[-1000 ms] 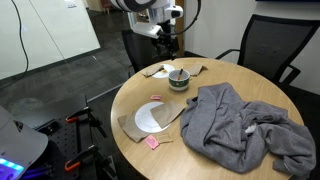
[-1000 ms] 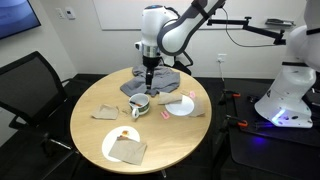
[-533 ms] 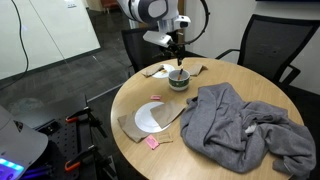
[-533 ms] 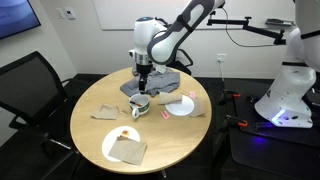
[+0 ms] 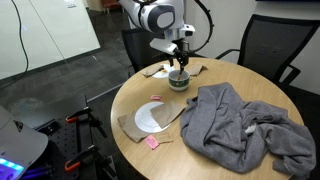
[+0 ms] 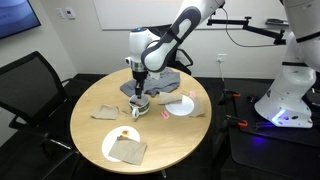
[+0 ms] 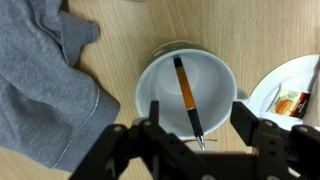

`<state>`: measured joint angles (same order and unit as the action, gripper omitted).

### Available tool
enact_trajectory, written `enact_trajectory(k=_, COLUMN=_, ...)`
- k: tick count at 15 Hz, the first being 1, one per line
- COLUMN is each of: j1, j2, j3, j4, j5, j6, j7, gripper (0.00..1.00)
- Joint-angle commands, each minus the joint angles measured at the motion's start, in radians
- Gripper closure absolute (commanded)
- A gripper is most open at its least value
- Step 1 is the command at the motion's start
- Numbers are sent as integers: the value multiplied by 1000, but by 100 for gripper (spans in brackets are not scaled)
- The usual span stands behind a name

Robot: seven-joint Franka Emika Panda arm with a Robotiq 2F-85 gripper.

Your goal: Pick up the pen from the mug cup and put it on the table.

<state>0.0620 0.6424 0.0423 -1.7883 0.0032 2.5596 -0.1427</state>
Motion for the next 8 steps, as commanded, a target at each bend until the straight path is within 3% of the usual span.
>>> enact_trajectory(k=1, j1=7, j2=63, j3=-7, j4=77, j5=-22, j6=-25, j7=42, gripper=37)
enact_trajectory(k=8, j1=9, j2=149, j3=-8, j4=158, j5=-26, j6=-46, j7=53, gripper=38)
